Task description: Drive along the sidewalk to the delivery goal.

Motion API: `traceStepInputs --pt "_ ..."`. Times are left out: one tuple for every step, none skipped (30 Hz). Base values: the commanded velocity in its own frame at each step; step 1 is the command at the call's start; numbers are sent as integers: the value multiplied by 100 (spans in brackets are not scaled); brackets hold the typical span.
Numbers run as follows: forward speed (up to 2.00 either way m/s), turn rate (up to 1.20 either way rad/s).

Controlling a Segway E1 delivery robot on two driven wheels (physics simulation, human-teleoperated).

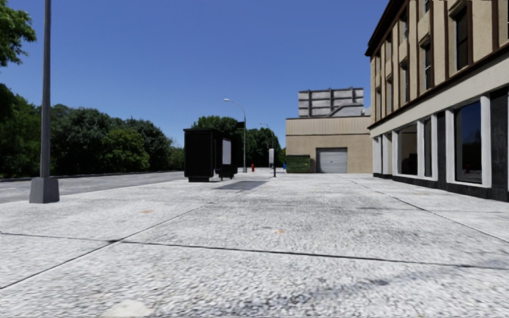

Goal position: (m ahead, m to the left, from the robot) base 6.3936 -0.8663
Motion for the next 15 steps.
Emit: traceStepInputs --pt "200 0" --pt "200 0" --pt "200 0" --pt "200 0" --pt "200 0" --pt "200 0" --pt "200 0" --pt "200 0" --pt "200 0" --pt "200 0" --pt "200 0" --pt "200 0" --pt "200 0" --pt "200 0" --pt "200 0"
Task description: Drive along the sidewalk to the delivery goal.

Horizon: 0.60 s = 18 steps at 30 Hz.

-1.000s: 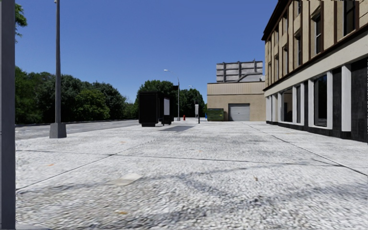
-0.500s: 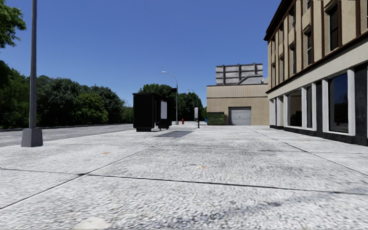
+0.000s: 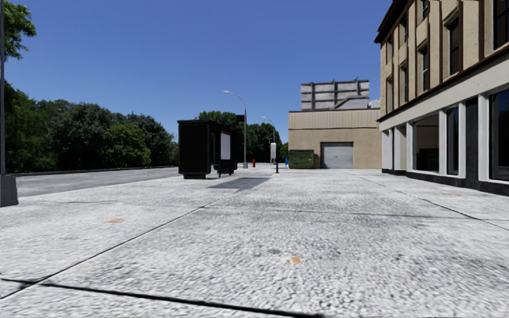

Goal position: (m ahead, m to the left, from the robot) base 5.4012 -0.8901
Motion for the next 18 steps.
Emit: traceStepInputs --pt "200 0" --pt "200 0" --pt "200 0" --pt "200 0" --pt "200 0" --pt "200 0" --pt "200 0" --pt "200 0" --pt "200 0" --pt "200 0" --pt "200 0" --pt "200 0" --pt "200 0" --pt "200 0" --pt "200 0" --pt "200 0" --pt "200 0" --pt "200 0"
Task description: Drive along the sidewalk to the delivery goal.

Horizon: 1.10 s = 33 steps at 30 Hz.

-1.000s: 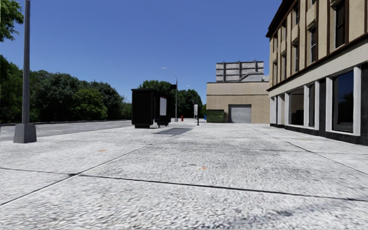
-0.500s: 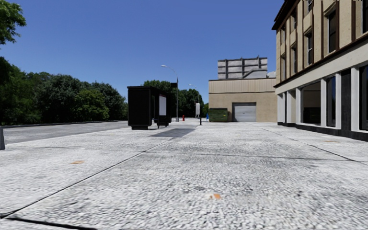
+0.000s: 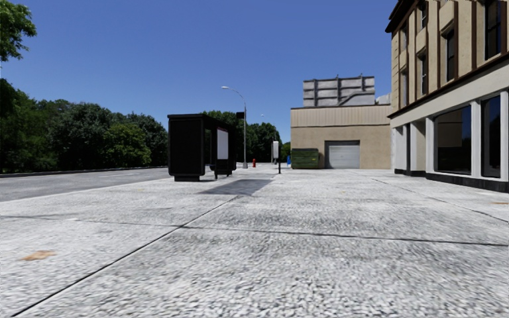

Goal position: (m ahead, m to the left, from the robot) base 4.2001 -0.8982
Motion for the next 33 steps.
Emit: traceStepInputs --pt "200 0" --pt "200 0" --pt "200 0" --pt "200 0" --pt "200 0" --pt "200 0" --pt "200 0" --pt "200 0" --pt "200 0" --pt "200 -7" --pt "200 -7" --pt "200 -22" --pt "200 -27" --pt "200 -27" --pt "195 -29" --pt "182 -30" --pt "169 -30" --pt "169 -30" --pt "155 -30" --pt "146 -30" --pt "137 -30" --pt "137 -30" --pt "131 -30" --pt "120 -30" --pt "120 -30" --pt "111 -30" --pt "107 -30" --pt "103 -33" --pt "103 -33" --pt "97 -38" --pt "95 -39" --pt "95 -39" --pt "94 -40"
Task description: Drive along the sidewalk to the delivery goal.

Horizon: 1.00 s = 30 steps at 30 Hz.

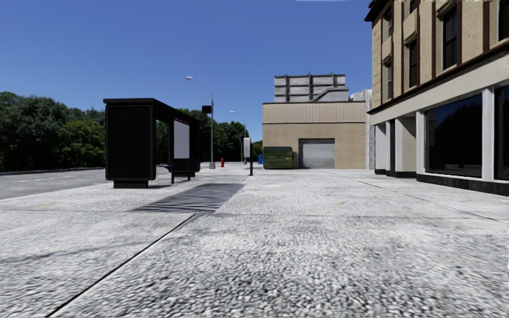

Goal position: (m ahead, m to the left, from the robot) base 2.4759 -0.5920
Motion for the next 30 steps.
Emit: traceStepInputs --pt "94 -40" --pt "94 -40" --pt "94 -40" --pt "94 -40" --pt "94 -40" --pt "94 -40" --pt "94 -40" --pt "94 -40" --pt "94 -40" --pt "94 -40" --pt "94 -40" --pt "94 -39" --pt "94 -39" --pt "94 -38" --pt "94 -38" --pt "94 -38" --pt "94 -38" --pt "94 -30" --pt "94 -30" --pt "94 -26" --pt "93 -25" --pt "93 -25" --pt "93 -24" --pt "93 -24" --pt "93 -24" --pt "93 -24" --pt "93 -24" --pt "93 -24" --pt "93 -24" --pt "93 -24"
